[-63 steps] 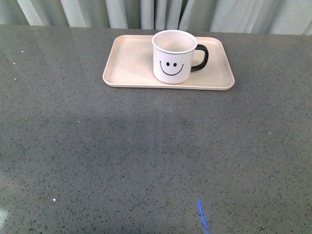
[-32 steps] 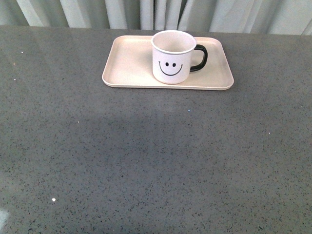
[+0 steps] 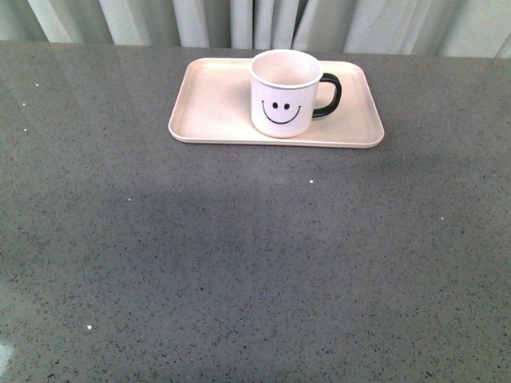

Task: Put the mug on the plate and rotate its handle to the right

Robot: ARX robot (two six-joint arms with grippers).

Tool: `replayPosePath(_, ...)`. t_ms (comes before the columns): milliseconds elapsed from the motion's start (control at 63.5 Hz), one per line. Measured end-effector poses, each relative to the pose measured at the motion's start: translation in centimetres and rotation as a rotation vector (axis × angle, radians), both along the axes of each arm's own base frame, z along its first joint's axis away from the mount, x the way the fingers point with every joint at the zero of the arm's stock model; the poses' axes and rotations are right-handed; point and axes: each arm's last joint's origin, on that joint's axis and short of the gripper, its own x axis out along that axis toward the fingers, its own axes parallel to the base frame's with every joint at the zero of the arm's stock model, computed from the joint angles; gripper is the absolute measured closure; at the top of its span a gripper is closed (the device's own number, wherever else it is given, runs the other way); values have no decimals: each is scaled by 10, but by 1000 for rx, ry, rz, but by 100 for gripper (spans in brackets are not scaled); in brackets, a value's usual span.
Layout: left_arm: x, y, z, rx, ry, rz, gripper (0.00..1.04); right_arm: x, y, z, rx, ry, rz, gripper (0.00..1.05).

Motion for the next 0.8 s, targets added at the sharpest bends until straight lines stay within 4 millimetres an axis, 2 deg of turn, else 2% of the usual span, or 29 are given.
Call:
replayPosePath(142,0,0,0,0,0,0,9,-25,0,-5,0,-2,-1,103)
replayPosePath(362,0,0,0,0,0,0,9,-50,0,-14,0,-15,-1,103)
replayPosePath(489,0,0,0,0,0,0,9,-61,0,-21,0,12,0,103)
replayPosePath(804,0,0,0,0,0,0,9,-80,0,-18,0,0,0,103)
